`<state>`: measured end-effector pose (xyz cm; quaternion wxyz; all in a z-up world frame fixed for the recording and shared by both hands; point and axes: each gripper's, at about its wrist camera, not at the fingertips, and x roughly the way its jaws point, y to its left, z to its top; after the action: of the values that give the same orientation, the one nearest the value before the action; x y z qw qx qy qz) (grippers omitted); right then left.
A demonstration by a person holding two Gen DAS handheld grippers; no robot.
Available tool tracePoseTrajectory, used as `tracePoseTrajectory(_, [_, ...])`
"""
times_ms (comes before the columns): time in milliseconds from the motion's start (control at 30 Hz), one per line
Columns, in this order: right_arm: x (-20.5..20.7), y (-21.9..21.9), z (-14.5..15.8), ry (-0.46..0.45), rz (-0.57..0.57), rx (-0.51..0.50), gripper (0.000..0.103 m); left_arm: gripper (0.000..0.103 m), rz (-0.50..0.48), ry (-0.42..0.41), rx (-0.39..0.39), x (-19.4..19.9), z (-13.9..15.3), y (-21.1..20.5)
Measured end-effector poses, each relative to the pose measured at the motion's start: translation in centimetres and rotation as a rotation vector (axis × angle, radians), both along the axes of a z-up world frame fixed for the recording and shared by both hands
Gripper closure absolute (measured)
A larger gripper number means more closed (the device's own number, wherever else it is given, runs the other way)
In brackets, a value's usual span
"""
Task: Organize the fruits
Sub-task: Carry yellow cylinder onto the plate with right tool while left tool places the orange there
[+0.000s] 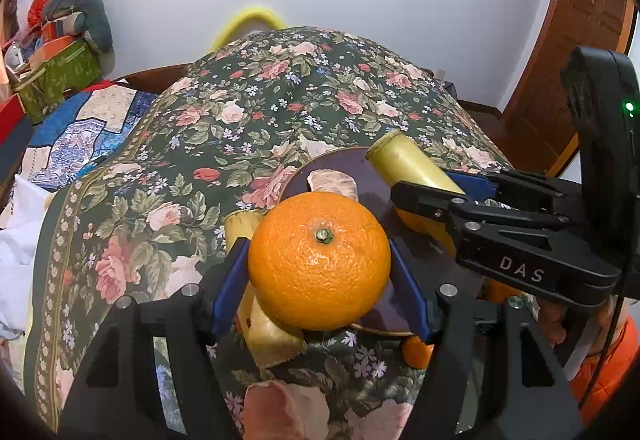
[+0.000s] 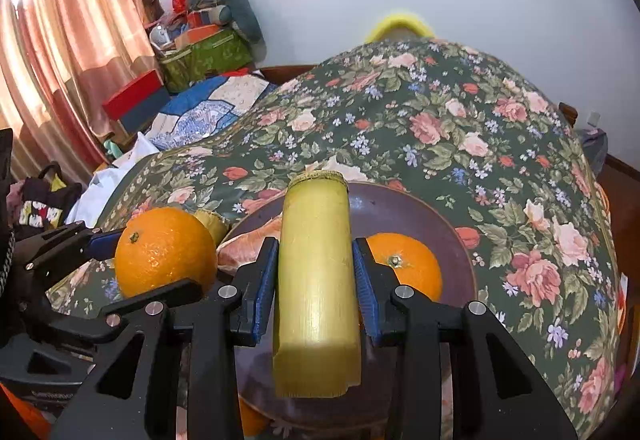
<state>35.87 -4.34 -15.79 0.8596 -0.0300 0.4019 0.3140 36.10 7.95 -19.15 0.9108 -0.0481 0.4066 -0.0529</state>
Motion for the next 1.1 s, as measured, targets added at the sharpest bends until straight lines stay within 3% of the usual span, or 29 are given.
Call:
tracePoseTrajectory(567, [-2.0,-3.6,2.0,-0.076,-0.047,0.0,0.069,0.036,-0.066,0.071,0.048,2.1,-2.0,-3.0])
tracePoseTrajectory(700, [-2.7,-4.8,1.8,-0.072,-0.066,0.001,0.069,0.035,-0.069,0.09,0.084,2.2,-2.3,-3.8])
tracePoseTrajectory(767, [-2.9,-5.5,1.7,-0.062,-0.077,0.005,0.069,0.035,-0.065,0.103,0.065,2.3,-2.3,-3.6])
tracePoseTrajectory(967, [-3.7,-6.4,1.6,-0.047,-0.102,0.011,0.068,0.035,-0.034,0.046,0.039,0.7,0.4,-3.0])
tracePoseTrajectory(1100, [-4.9,-6.8,2.3,-0.056,-0.119,0.016,0.061,0.034,-0.017,0.002,0.051,-0.9,2.6,-2.6])
